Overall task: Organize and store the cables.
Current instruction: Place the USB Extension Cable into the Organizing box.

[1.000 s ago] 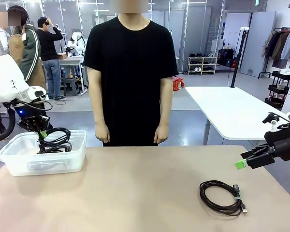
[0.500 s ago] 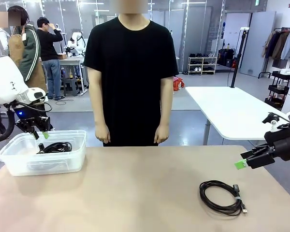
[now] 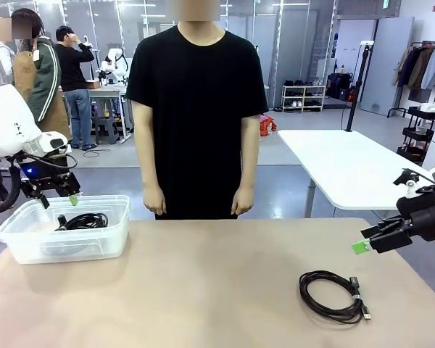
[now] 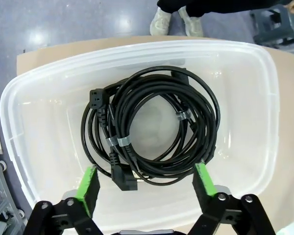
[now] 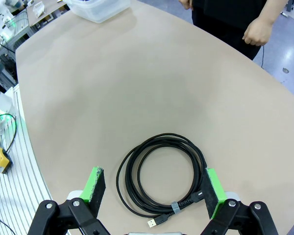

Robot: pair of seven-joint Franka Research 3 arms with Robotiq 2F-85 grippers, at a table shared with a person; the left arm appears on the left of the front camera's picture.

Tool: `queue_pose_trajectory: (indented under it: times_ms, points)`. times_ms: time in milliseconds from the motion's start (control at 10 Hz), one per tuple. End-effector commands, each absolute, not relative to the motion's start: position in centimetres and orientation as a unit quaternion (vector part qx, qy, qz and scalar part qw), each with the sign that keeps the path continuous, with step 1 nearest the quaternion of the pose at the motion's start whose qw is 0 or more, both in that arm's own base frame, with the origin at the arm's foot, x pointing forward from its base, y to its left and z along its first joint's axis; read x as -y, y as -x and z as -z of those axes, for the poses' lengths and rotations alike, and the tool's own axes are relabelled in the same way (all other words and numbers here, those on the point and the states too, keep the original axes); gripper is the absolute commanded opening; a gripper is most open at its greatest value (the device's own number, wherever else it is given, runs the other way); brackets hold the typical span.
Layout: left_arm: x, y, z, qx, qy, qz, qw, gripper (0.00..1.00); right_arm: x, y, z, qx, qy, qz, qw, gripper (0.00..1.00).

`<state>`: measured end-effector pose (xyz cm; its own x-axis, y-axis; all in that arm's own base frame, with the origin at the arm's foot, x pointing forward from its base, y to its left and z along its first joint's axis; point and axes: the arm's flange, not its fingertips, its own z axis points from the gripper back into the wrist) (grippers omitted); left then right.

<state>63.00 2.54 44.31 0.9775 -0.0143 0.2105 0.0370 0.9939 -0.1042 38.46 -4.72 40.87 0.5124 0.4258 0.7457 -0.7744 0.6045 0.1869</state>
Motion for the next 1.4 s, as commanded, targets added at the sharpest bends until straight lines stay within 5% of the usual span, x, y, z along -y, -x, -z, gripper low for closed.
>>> queue_pose_trajectory:
  times_ms: [0,100,1300]
  points:
    - [-3.1,-61.7,-44.3,0.120,0.061,0.026,0.991,1.00,4.5,-38.5,-41.0,0.335,-0.256,-0.351,0.836,1.00]
    - [-3.1,-61.4,-44.2,0.120,0.057,0.025,0.991,0.94,4.5,-38.5,-41.0,0.335,-0.256,-0.351,0.836,1.00]
    - [-2.7,-62.2,-44.3,0.106,0.053,0.017,0.993,0.94,4.5,-38.5,-41.0,0.335,-0.256,-0.351,0.836,1.00]
